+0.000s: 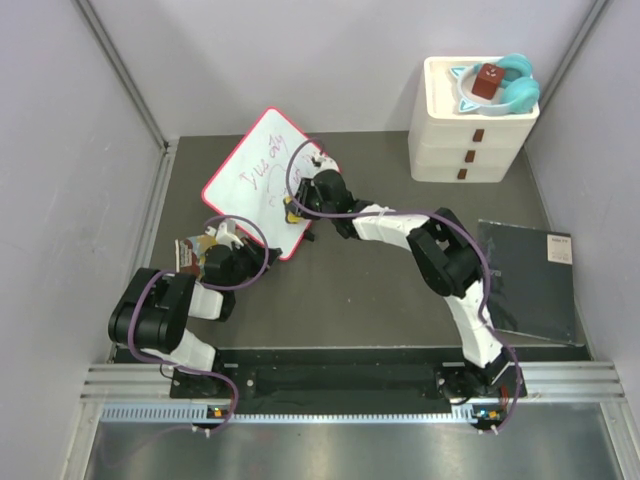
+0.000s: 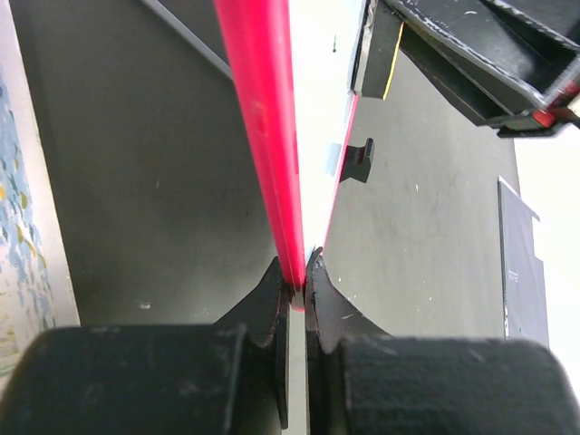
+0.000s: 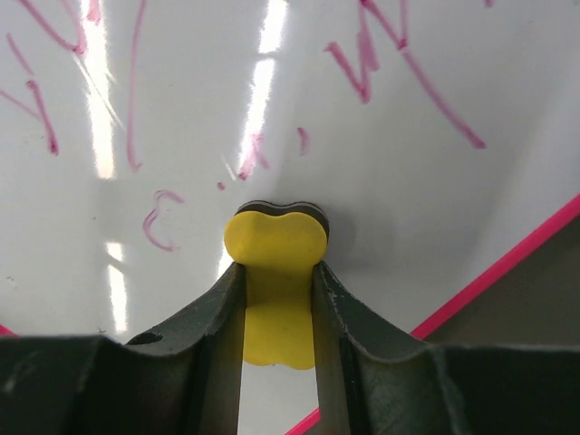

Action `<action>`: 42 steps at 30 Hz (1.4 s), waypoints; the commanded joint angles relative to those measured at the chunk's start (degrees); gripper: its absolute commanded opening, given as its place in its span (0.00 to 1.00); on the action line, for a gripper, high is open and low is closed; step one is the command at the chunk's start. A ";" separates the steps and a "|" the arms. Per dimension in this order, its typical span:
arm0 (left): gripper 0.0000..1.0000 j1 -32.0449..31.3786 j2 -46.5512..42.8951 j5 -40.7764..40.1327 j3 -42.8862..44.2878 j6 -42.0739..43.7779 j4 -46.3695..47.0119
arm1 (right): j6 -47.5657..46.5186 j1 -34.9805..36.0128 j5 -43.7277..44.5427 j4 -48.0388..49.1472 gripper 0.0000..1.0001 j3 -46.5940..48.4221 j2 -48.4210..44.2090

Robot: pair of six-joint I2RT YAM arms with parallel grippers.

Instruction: Erase the whiteboard

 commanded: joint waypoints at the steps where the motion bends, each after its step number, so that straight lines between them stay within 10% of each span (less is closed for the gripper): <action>1: 0.00 -0.74 1.27 0.29 -1.52 3.79 -6.66 | 3.02 7.86 -9.31 -5.80 0.00 0.04 5.51; 19: 0.00 -1.53 0.39 -0.24 -1.61 4.40 -7.19 | 0.66 -6.20 -8.51 -9.40 0.00 6.82 6.30; 42: 0.00 -1.97 0.48 -0.33 -1.61 4.67 -7.01 | 5.04 7.16 -13.35 -10.01 0.00 -0.84 6.30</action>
